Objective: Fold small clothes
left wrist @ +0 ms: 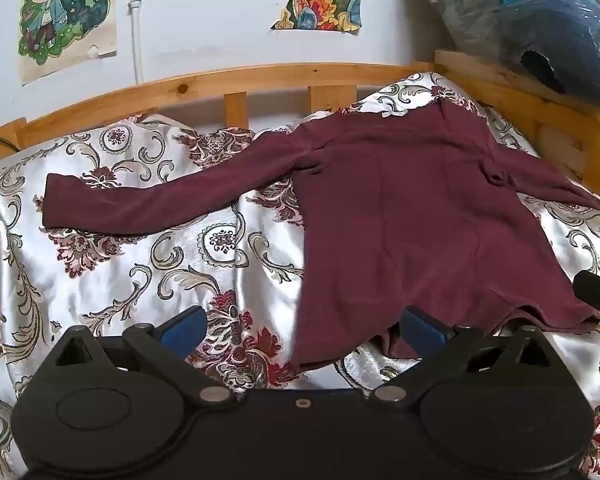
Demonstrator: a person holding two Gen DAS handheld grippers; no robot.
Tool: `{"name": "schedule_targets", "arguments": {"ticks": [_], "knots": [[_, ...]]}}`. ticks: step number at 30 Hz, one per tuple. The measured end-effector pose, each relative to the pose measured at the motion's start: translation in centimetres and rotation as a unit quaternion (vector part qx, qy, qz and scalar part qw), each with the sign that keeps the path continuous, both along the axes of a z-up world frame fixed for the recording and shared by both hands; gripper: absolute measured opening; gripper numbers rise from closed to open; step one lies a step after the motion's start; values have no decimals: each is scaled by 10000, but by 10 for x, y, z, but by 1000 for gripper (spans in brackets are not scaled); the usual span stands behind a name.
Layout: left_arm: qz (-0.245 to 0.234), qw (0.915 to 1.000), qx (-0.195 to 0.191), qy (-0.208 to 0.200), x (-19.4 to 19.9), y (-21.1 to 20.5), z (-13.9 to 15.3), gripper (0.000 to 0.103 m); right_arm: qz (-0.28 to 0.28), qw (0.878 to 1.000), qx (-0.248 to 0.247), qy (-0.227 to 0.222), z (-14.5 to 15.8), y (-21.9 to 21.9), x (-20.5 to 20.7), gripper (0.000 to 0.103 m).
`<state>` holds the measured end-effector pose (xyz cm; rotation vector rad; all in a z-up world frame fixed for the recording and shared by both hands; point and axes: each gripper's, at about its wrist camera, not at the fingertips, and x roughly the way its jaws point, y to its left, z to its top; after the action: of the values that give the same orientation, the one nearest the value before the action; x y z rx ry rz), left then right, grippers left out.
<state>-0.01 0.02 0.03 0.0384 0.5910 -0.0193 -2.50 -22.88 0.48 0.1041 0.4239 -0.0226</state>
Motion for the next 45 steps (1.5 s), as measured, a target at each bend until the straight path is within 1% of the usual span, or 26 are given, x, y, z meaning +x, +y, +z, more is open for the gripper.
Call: {"name": "schedule_targets", "arguments": {"ticks": [5,20,24,45], "knots": [[-51,10000,72,-18,1,2,0,102,2,10000,15,-21,0,0,0,103],[-43,10000,48,-36,-2,-2,-1,102,14,10000,-1,3,4,1,-1,103],[-42,10000,50,-37,-2,-2,-1,102,20,10000,-11,12,-2,1,0,103],[-44,10000,38,-27,-2,-1,-1,102,16,10000,-7,31,-2,2,1,103]]}}
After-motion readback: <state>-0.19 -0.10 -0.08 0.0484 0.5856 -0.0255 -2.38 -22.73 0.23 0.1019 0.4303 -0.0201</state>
